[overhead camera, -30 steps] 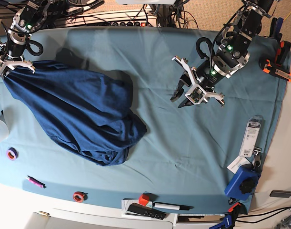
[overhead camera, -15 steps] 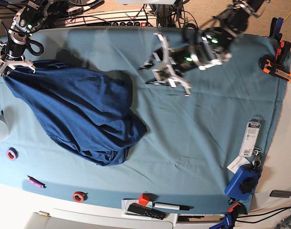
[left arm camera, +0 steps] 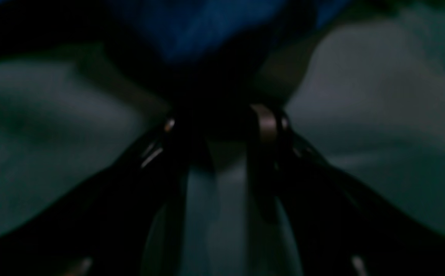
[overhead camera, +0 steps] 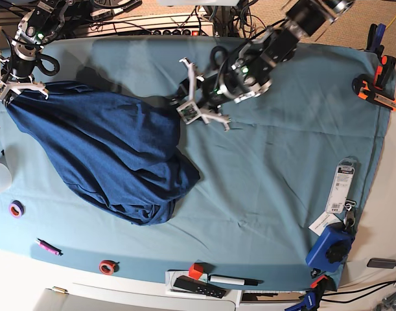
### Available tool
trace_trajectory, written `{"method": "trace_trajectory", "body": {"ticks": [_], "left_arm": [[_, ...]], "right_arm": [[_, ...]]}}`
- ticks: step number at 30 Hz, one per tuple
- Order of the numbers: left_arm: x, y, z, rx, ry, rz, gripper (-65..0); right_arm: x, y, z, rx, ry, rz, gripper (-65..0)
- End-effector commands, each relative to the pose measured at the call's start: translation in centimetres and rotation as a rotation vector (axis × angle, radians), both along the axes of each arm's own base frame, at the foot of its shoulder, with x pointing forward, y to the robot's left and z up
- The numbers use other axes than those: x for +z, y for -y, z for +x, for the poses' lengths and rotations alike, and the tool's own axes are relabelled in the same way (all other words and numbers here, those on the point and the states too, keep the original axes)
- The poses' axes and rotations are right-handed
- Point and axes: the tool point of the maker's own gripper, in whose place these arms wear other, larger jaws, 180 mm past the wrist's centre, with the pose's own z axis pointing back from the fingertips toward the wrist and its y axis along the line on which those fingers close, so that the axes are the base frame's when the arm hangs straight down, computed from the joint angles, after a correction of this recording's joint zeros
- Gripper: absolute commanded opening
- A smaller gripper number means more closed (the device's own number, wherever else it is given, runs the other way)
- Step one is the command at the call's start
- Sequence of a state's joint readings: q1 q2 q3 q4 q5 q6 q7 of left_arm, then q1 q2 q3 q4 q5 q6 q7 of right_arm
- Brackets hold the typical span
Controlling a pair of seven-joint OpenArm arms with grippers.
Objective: Layout the t-shirt on the table in an organized manner, then fold the t-shirt properly
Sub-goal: 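Reach the left gripper into the t-shirt heap and grasp fabric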
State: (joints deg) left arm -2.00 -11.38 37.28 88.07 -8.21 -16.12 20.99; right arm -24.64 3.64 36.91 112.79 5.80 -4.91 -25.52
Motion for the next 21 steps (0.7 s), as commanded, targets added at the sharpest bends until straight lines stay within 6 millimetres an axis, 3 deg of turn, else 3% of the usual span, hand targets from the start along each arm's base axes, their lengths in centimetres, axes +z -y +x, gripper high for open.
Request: {"method": "trace_trajectory", "body": {"ticks": [1, 7, 12, 16, 21], "left_arm": [[1.7, 1.0, 0.8, -0.002, 0.032, -0.055, -39.8], [3.2, 2.5, 2.1, 0.026, 0.053, -0.094, -45.0], [4.5, 2.4, 3.8, 0.060, 0.100, -0.108, -65.0], [6.3, 2.5, 5.7, 0.048, 0.159, -0.111, -65.0], [10.8, 2.9, 9.0, 0.033, 0.258, -0.155, -65.0]], "right_arm": [[1.6, 0.3, 0.2, 0.006, 0.027, -0.053, -65.0], [1.5, 0.3, 0.2, 0.006, 0.027, -0.051, -65.0], [1.5, 0.3, 0.2, 0.006, 0.028, -0.050, -65.0], [1.7, 0.3, 0.3, 0.008, 0.034, -0.056, -65.0], [1.8, 0.2, 0.3, 0.009, 0.038, -0.059, -65.0]]}}
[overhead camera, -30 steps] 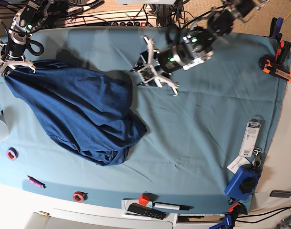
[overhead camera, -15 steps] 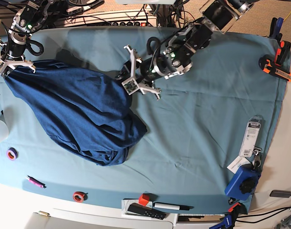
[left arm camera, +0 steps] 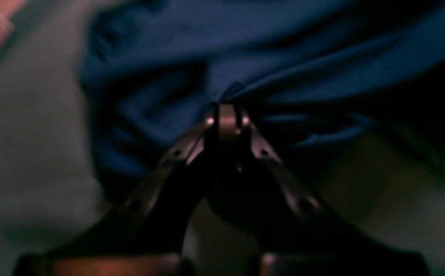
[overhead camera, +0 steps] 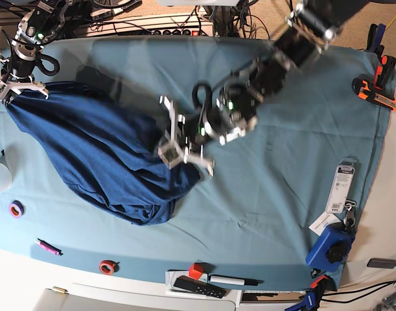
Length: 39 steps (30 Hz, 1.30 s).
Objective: Layout the t-shirt on the table in an organized manner, then fold the t-shirt properly
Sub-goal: 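Reach the left gripper into the t-shirt heap and grasp fabric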
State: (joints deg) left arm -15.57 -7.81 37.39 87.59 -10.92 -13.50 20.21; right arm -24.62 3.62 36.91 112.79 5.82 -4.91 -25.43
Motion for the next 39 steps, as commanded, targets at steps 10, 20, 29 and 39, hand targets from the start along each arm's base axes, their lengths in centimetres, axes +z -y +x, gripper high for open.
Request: {"method": "trace_trajectory", "body": {"ticks": [10, 20, 29, 39], "left_arm": [[13.6, 5.9, 3.3, -0.075, 0.212, -0.208, -65.0], [14.8, 12.1, 1.2, -0.195, 0.225, -0.192, -65.0], [3.2, 10.3, 4.0, -0.087, 0.097, 0.077, -37.5], [2.8, 2.3, 5.4, -0.070, -0.115, 0.023, -37.5]], "right_arm": [[2.1, 0.2, 0.4, 0.014, 0.052, -0.071, -65.0], [2.2, 0.2, 0.5, 0.015, 0.056, -0.075, -65.0], [2.3, 0.2, 0.5, 0.016, 0.056, -0.076, -65.0], [2.2, 0.2, 0.5, 0.020, 0.055, -0.076, -65.0]]}}
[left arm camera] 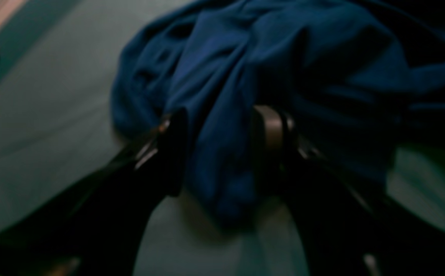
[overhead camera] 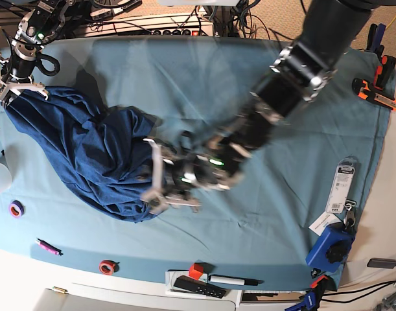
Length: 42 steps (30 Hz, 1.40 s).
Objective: Layout the t-shirt on the table in an organized manner, then fold the t-shirt properly
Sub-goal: 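Reach the left gripper into the t-shirt heap and grasp fabric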
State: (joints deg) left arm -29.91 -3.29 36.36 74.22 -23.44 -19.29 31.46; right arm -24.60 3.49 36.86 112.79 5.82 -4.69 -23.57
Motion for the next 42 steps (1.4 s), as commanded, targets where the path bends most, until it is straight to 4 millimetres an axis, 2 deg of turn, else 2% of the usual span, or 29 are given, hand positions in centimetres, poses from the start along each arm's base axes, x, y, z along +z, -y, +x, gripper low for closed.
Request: {"method": "trace_trajectory", "body": {"ticks": [1, 4, 7, 9, 12, 16, 20, 27, 31, 37, 42], "left_arm": [[1.9, 0.0, 0.1, -0.017, 0.004, -0.063, -37.5], [0.5, -1.7, -2.2, -0.075, -0.118, -0.122, -38.7], [-1.5, -2.2, -5.2, -0.131, -0.205, -0.164, -39.3], [-2.7, -1.8, -6.9, -0.149, -0.239, -0.175, -39.3], [-3.3, -0.7, -9.0, -0.190, -0.248, -0.200, -39.2], [-4.1, 1.4, -10.3, -0.242, -0.158, -0.134, -39.2], [-4.2, 3.1, -9.7, -0.204, -0.042, -0.082, -38.1], [-5.4, 4.6, -10.6, -0.215, 0.097, 0.038, -37.7], [-6.1, 4.6, -10.4, -0.204, 0.183, 0.119, -37.7], [-6.1, 3.9, -8.9, -0.153, 0.269, 0.178, -37.7], [-6.8, 3.7, -8.9, -0.154, 0.266, 0.197, -37.7]], "right_arm": [[1.8, 0.3, 0.3, 0.008, 0.033, -0.058, -65.0], [1.8, 0.3, 0.3, 0.008, 0.034, -0.058, -65.0], [1.8, 0.3, 0.3, 0.007, 0.033, -0.058, -65.0], [1.8, 0.3, 0.3, 0.007, 0.033, -0.057, -65.0], [1.8, 0.3, 0.3, 0.007, 0.033, -0.057, -65.0], [1.8, 0.3, 0.3, 0.007, 0.033, -0.057, -65.0], [1.7, 0.3, 0.3, 0.007, 0.032, -0.056, -65.0], [1.7, 0.3, 0.3, 0.007, 0.032, -0.056, -65.0], [1.7, 0.3, 0.3, 0.007, 0.032, -0.056, -65.0], [1.7, 0.3, 0.2, 0.006, 0.029, -0.054, -65.0], [1.6, 0.3, 0.2, 0.005, 0.027, -0.052, -65.0]]}}
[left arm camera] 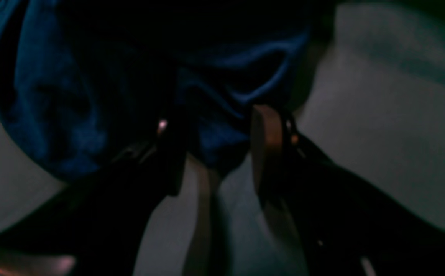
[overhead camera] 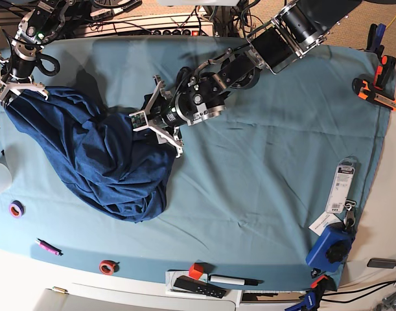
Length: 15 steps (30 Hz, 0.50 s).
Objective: Layout the t-shirt on the table in an organized manner, then fold the t-shirt properly
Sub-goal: 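Reach the left gripper into the t-shirt heap and grasp fabric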
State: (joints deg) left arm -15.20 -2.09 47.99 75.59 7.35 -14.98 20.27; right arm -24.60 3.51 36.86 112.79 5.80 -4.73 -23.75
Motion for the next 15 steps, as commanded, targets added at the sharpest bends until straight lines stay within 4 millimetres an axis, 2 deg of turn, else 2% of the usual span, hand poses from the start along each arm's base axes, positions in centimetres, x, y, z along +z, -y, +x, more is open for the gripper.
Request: {"method": "trace_trajectory", "body": {"ticks": [1, 9, 13, 15], "left_arm": [[1.7, 0.9, 0.7, -0.005, 0.033, -0.045, -37.7], [-0.4, 0.5, 0.0, -0.022, -0.024, -0.009, -39.3], [-0.4, 0.5, -0.1, -0.021, -0.033, -0.015, -39.4], [-0.4, 0.5, -0.1, -0.021, -0.037, -0.017, -43.3]], "right_arm": [[1.7, 0.3, 0.2, 0.007, 0.029, -0.053, -65.0], [1.7, 0.3, 0.2, 0.007, 0.029, -0.053, -65.0], [1.7, 0.3, 0.2, 0.007, 0.029, -0.053, -65.0], [1.7, 0.3, 0.3, 0.007, 0.029, -0.053, -65.0]]}}
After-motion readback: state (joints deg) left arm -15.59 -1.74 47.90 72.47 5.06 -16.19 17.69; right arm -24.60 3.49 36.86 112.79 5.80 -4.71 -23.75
